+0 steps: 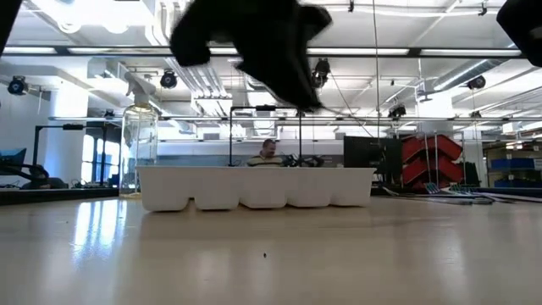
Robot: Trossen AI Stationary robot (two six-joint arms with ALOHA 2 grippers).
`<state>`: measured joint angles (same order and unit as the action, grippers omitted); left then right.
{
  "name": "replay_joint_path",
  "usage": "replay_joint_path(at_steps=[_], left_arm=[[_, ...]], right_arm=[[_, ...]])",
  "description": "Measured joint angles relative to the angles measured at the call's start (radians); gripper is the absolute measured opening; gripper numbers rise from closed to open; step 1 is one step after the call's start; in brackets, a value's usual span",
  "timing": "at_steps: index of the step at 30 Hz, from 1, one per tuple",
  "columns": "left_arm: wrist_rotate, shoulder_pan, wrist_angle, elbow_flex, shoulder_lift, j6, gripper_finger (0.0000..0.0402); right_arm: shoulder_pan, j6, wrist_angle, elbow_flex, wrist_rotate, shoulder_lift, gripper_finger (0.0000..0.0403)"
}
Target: Sort silverware
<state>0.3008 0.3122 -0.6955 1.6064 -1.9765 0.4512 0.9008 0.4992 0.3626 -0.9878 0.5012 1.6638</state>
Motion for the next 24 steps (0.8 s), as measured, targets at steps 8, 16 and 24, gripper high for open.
replay_joint_path(at_steps=[8,16,24], left_arm=[[0.036,-0.173,-0.245,0.0,0.115,0.186,0.0],[0.037,-0.372,-0.292,-0.013,0.092,0.354,0.0],[-0.078,-0.422,-0.291,-0.022,0.035,0.476,0.0]], right_arm=[[-0.015,-0.005,-0.001,0.014,0.061,0.0,0.0096],[-0.058,0.034,-0.004,0.077,0.078,0.001,0.0084],[-0.064,0.102,-0.064,0.155,0.079,0.002,0.0065]])
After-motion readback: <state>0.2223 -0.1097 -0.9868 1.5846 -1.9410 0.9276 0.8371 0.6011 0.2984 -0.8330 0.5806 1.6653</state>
